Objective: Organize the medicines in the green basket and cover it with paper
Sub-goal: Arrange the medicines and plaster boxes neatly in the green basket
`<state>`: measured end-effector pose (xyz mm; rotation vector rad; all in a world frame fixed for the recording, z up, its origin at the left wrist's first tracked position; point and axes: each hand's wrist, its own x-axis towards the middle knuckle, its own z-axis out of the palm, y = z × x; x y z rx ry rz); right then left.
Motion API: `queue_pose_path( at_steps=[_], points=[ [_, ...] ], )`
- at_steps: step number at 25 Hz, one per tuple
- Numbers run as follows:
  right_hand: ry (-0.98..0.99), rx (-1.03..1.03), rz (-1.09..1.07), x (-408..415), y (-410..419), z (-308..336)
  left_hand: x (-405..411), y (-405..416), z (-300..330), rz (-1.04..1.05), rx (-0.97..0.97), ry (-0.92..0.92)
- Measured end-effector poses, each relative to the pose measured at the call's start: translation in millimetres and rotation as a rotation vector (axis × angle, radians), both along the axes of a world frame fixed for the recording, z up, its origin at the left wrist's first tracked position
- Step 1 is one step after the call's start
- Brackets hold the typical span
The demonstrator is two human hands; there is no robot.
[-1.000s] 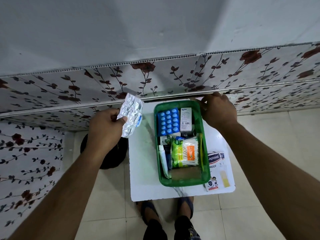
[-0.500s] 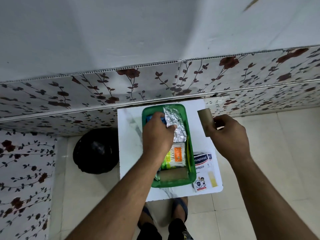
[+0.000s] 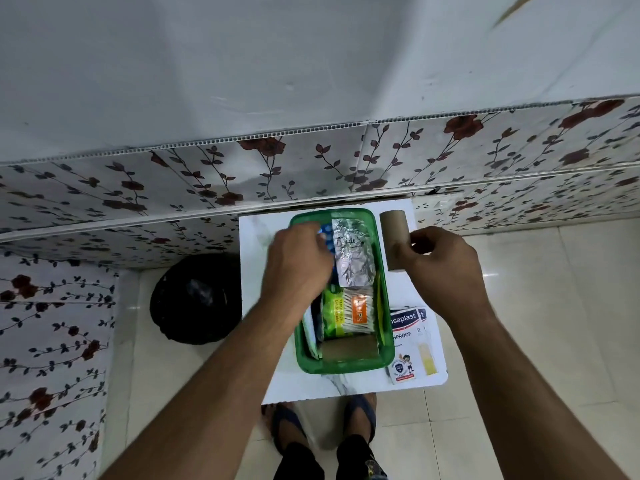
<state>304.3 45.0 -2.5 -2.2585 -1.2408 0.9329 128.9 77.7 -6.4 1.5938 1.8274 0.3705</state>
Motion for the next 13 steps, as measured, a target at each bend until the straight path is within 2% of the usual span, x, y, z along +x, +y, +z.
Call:
queue_pose_path(
  at_steps=[3, 6, 13],
  points=[
    [0.121, -0.034, 0.092, -33, 11, 10, -46, -1, 9, 0.262, 0.07, -0.169],
    [0.106, -0.089, 0.165, -75, 27, 1, -80, -2, -6, 0.431, 0.037, -0.19],
    [-0.151, -0.062, 0.301, -115, 37, -29, -101, -16, -31, 0.396, -0.057, -0.196]
  ],
)
